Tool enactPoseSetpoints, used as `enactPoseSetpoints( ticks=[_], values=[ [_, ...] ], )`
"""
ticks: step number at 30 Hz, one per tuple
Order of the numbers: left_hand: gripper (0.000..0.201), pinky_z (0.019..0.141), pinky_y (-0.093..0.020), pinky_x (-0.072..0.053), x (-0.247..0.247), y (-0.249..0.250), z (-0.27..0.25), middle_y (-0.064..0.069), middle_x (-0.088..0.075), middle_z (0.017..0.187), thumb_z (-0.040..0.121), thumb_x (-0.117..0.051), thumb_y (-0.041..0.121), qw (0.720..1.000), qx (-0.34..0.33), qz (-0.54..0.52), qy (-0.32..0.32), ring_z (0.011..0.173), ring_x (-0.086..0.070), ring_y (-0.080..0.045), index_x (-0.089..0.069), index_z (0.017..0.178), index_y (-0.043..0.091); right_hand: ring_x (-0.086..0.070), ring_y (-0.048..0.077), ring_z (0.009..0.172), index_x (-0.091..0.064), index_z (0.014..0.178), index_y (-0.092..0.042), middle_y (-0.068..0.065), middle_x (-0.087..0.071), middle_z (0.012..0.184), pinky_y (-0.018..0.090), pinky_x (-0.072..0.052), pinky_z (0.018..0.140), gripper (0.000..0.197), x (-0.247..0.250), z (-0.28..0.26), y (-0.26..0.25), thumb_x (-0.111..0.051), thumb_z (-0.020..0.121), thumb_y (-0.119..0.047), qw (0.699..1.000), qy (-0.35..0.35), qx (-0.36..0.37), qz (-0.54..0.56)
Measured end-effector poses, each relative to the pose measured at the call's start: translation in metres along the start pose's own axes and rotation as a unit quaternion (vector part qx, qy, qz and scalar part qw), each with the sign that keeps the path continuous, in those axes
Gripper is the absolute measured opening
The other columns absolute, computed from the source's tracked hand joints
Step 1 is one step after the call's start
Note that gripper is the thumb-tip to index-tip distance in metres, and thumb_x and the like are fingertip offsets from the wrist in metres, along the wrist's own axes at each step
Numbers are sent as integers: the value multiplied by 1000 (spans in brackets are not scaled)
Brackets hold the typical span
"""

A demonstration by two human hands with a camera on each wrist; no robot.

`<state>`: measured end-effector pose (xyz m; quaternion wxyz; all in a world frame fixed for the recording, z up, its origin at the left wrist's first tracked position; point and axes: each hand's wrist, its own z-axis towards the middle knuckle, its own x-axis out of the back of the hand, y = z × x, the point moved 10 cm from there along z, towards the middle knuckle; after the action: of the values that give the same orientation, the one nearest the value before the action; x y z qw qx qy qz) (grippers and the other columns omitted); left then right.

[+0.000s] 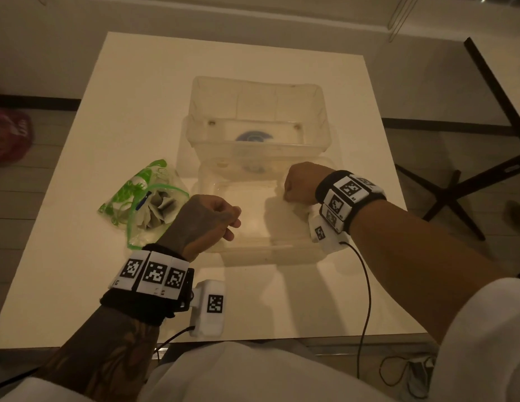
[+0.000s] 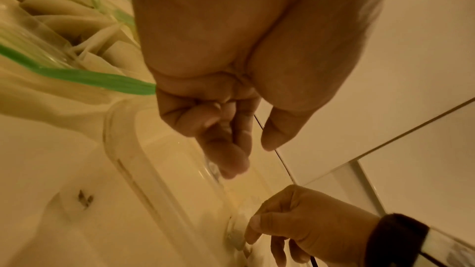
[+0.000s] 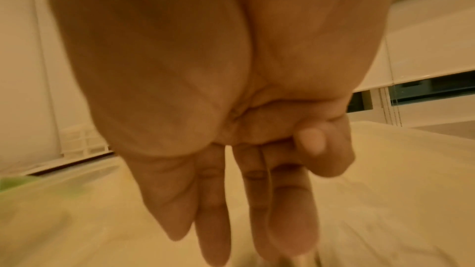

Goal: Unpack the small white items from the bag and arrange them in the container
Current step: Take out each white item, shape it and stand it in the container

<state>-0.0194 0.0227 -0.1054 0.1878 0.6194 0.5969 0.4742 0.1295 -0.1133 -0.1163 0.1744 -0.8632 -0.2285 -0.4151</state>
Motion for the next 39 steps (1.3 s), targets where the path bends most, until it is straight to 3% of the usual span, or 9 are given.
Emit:
enactPoseSetpoints(
  ticks=[3, 9, 12, 15, 21, 28, 32, 36, 39],
  values=[
    [19, 55, -25, -48, 30, -4, -3, -1, -71, 76, 93, -58, 23, 995, -11, 22, 94, 60, -64, -14, -66, 82, 10, -58, 18, 81, -71, 86, -8, 3, -65, 87, 24, -40, 64, 25, 14, -10, -10, -59, 91, -29, 998, 42, 25, 42],
    [28, 51, -20, -28, 84, -13, -16, -9, -56, 62, 92, -51, 10, 923, -68, 244, 290, 55, -47, -17, -57, 66, 3, -57, 14, 84, -65, 86, -20, -4, -62, 91, 25, -40, 73, 15, 19, -26, -54, -59, 92, -33, 985, 82, 90, 119],
    [21, 72, -33, -45, 81, -20, -8, -24, -65, 94, 92, -51, 8, 909, -68, 312, 269, 87, -61, -36, -66, 92, -7, -56, 12, 79, -63, 83, -22, -5, -60, 88, 23, -39, 69, 15, 12, -28, -75, -58, 92, -33, 982, 78, 115, 125],
    [25, 100, -40, -44, 69, -28, -1, -22, -60, 123, 88, -51, 2, 910, -85, 342, 217, 115, -56, -35, -67, 105, -4, -53, 8, 71, -61, 80, -22, -7, -57, 79, 19, -34, 58, 16, 4, -32, -91, -58, 93, -31, 979, 71, 137, 130],
    [33, 95, -40, -47, 63, -47, 12, -17, -45, 138, 94, -43, 8, 913, 4, 374, 161, 115, -57, -34, -57, 124, 4, -55, 10, 72, -63, 80, -21, -6, -59, 81, 18, -35, 58, 17, -6, -37, -105, -57, 93, -30, 978, 64, 152, 124],
    [22, 79, -34, -49, 78, -38, 6, -16, -64, 107, 93, -49, 10, 903, -43, 343, 256, 99, -63, -33, -63, 106, -2, -57, 14, 78, -62, 82, -21, -5, -59, 83, 24, -41, 68, 15, -13, -41, -110, -57, 92, -29, 978, 59, 153, 132],
    [20, 65, -27, -37, 85, -15, -15, -8, -65, 93, 93, -56, 22, 876, -82, 358, 313, 77, -54, -19, -69, 93, 7, -58, 17, 81, -63, 84, -19, -3, -61, 86, 28, -47, 73, 13, -12, -45, -114, -57, 92, -27, 974, 75, 167, 134],
    [15, 65, -25, -35, 80, 20, -36, -9, -63, 77, 89, -63, 17, 854, -207, 343, 331, 69, -53, -18, -65, 80, 5, -57, 13, 89, -62, 113, -18, -2, -63, 107, 28, -47, 81, 22, 0, -54, -121, -61, 92, -26, 956, 124, 198, 176],
    [10, 61, -21, -38, 69, 43, -44, -6, -65, 71, 82, -72, 12, 886, -275, 252, 276, 62, -54, -14, -65, 77, 7, -49, -1, 77, -54, 125, -24, -8, -59, 115, 17, -39, 71, 34, 9, -61, -126, -61, 93, -31, 938, 144, 221, 226]
  ],
)
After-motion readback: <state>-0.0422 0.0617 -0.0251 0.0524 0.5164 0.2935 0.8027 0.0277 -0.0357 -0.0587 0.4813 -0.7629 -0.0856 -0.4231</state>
